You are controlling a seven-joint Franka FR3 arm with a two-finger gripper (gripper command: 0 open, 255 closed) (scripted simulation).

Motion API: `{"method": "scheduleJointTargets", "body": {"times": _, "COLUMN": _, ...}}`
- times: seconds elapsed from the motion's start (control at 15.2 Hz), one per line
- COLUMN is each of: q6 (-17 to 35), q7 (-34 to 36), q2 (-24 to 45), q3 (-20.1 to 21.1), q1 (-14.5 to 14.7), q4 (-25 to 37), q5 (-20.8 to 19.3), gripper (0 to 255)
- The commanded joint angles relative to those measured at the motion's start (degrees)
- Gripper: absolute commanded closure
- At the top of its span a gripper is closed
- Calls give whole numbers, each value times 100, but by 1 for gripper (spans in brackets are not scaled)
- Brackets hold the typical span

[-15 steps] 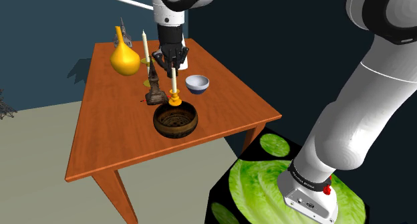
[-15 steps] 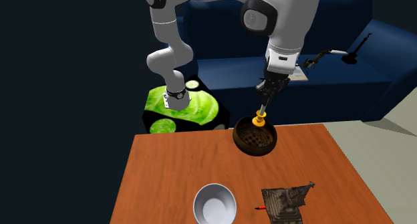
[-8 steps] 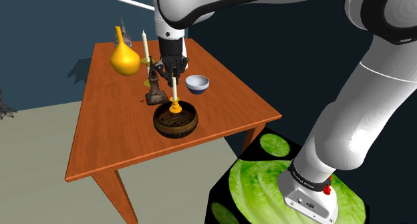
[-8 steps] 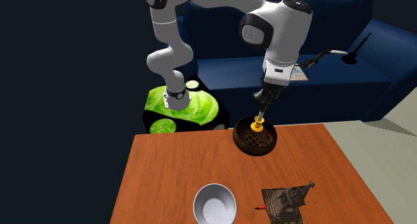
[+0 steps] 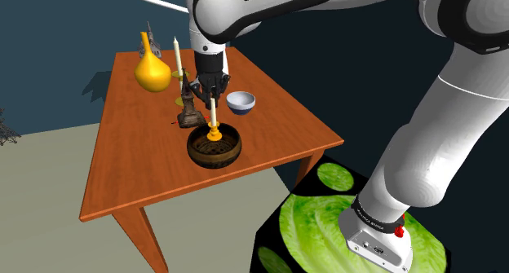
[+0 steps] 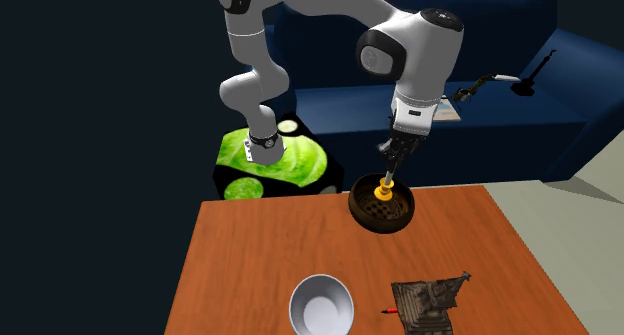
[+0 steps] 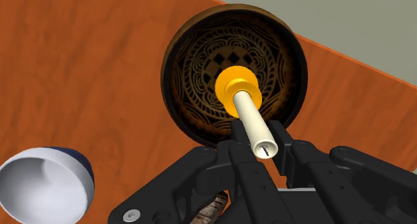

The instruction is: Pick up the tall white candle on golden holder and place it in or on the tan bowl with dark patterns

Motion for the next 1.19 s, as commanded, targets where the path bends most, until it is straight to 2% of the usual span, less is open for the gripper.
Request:
{"method": "scheduleJointTargets", "body": {"times": 0.0, "q6": 1, "q7": 0, "q2": 1, "q3": 0, "q1": 0, "q4": 0, "q5": 0, "gripper": 255}}
{"method": "scheduleJointTargets", "body": {"times": 0.07, "q6": 1, "q7": 0, "q2": 0, "q3": 0, "q1": 0, "q4": 0, "q5": 0, "gripper": 0}}
{"method": "scheduleJointTargets", "body": {"times": 0.4, "q6": 1, "q7": 0, "q2": 0, "q3": 0, "q1": 0, "q4": 0, "q5": 0, "gripper": 0}}
{"method": "scheduleJointTargets", "body": {"times": 0.66, "q6": -714, "q7": -14, "q2": -88, "q3": -7, "q1": -6, "q4": 629, "q5": 19, "gripper": 0}}
{"method": "scheduleJointTargets", "body": {"times": 1.12, "q6": -714, "q7": -14, "q2": -88, "q3": -7, "q1": -6, "q4": 629, "q5": 19, "gripper": 0}}
